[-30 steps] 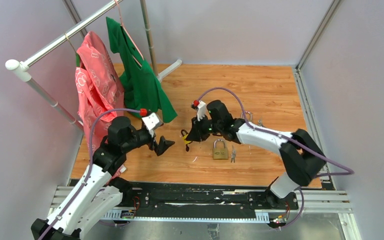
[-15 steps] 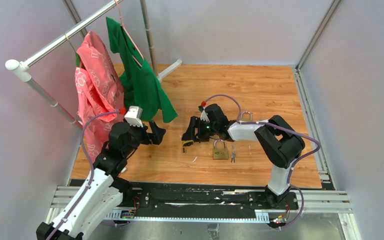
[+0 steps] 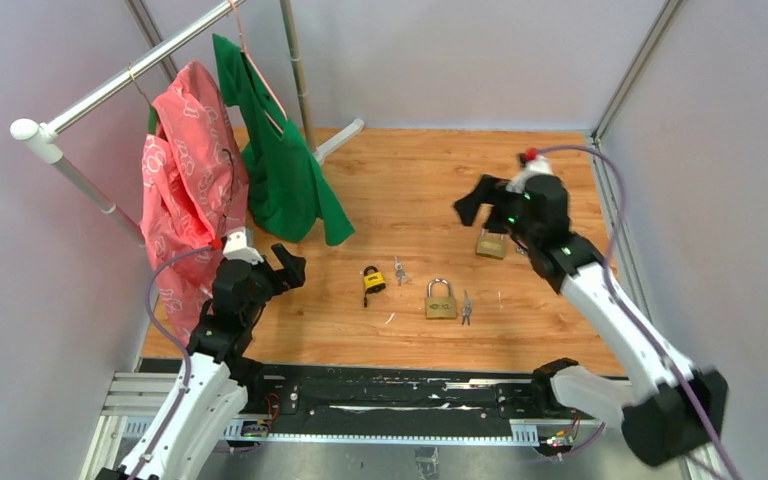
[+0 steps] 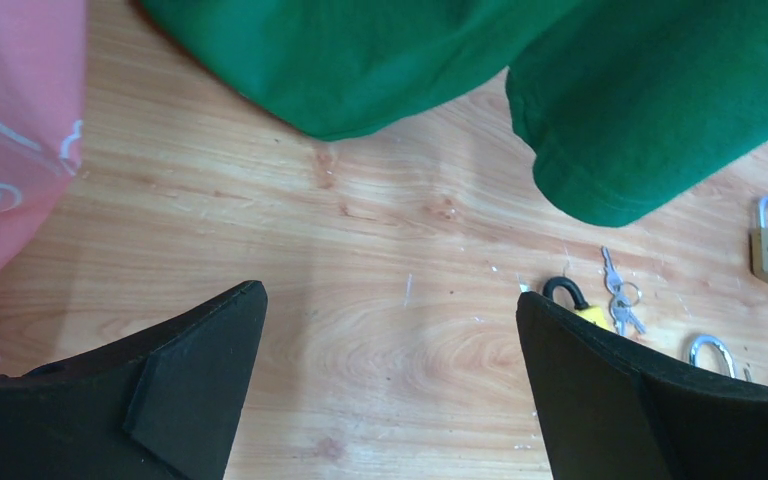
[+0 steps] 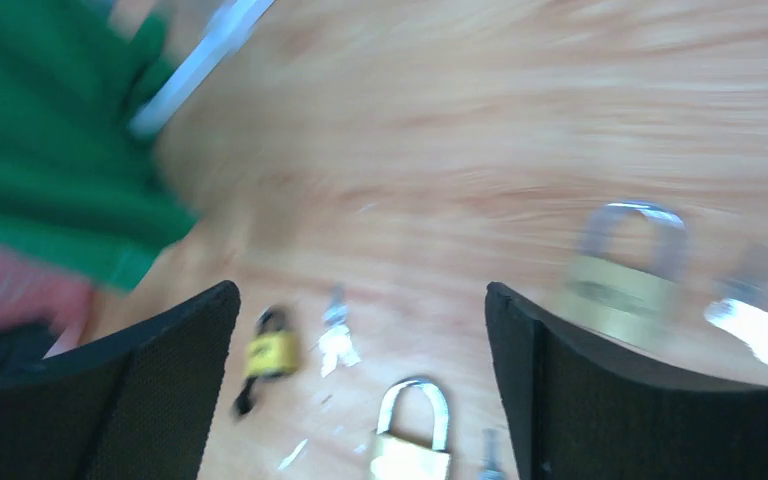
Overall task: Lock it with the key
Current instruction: Reset both arms
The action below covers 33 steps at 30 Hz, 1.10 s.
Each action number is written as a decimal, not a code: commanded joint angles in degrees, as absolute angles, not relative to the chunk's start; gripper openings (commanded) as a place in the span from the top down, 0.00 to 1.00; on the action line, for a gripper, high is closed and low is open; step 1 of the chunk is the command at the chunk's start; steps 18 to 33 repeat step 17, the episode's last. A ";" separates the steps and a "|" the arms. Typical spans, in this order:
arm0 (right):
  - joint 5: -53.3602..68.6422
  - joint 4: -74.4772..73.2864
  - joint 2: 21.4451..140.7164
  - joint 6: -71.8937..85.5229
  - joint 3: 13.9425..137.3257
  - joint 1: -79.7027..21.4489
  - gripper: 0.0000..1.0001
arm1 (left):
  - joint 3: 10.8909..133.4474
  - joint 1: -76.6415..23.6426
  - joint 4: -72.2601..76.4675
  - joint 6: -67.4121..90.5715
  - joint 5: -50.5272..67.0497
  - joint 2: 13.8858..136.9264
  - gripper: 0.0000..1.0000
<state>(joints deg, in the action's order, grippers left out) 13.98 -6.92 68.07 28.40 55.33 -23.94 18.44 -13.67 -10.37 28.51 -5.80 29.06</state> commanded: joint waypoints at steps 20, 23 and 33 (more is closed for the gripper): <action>-55.50 -28.34 38.66 38.05 30.40 -19.50 0.00 | 13.30 -8.29 -3.31 29.76 -13.71 28.23 0.00; -55.50 -28.34 38.66 38.05 30.40 -19.50 0.00 | 13.30 -8.29 -3.31 29.76 -13.71 28.23 0.00; -55.50 -28.34 38.66 38.05 30.40 -19.50 0.00 | 13.30 -8.29 -3.31 29.76 -13.71 28.23 0.00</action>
